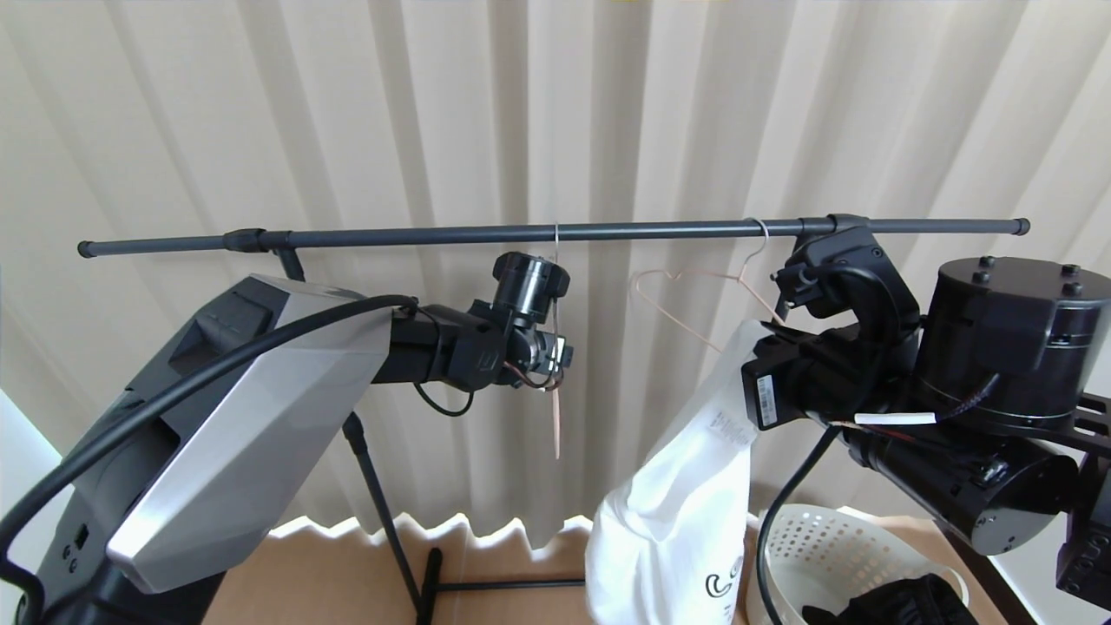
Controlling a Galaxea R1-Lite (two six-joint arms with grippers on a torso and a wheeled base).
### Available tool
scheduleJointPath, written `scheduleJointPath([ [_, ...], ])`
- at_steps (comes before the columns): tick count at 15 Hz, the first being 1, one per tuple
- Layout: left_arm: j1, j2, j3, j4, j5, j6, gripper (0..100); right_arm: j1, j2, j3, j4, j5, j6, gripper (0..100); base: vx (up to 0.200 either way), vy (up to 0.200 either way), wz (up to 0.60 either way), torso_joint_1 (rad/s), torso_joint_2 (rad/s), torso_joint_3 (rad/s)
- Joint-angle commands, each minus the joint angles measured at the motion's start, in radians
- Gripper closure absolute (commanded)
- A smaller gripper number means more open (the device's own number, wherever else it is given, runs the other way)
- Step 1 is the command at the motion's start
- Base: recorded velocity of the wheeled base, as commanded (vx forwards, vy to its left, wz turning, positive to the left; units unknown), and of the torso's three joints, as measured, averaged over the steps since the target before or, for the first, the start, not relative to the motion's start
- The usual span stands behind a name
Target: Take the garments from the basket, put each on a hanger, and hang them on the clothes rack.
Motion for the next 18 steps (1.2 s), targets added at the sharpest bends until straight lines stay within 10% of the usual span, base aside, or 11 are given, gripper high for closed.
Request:
scheduleJointPath([
  [1,0.001,0.003,0.001,0.002,0.000,-0.003,0,0.001,0.001,0.001,-0.001,0.000,0.000,100,0.000,0.000,0.00,0.000,0.00,0.000],
  [2,0.001,0.003,0.002,0.003,0.000,-0.003,0,0.001,0.003,0.001,-0.001,0.000,0.000,100,0.000,0.000,0.00,0.000,0.00,0.000],
  [3,0.001,0.002,0.005,0.003,0.000,-0.003,100,0.001,0.003,0.001,-0.001,0.000,0.000,100,0.000,0.000,0.00,0.000,0.00,0.000],
  [18,-0.004,-0.055,0.042,0.000,-0.001,-0.011,100,0.001,0.003,0.002,-0.001,0.000,0.000,100,0.000,0.000,0.00,0.000,0.00,0.000],
])
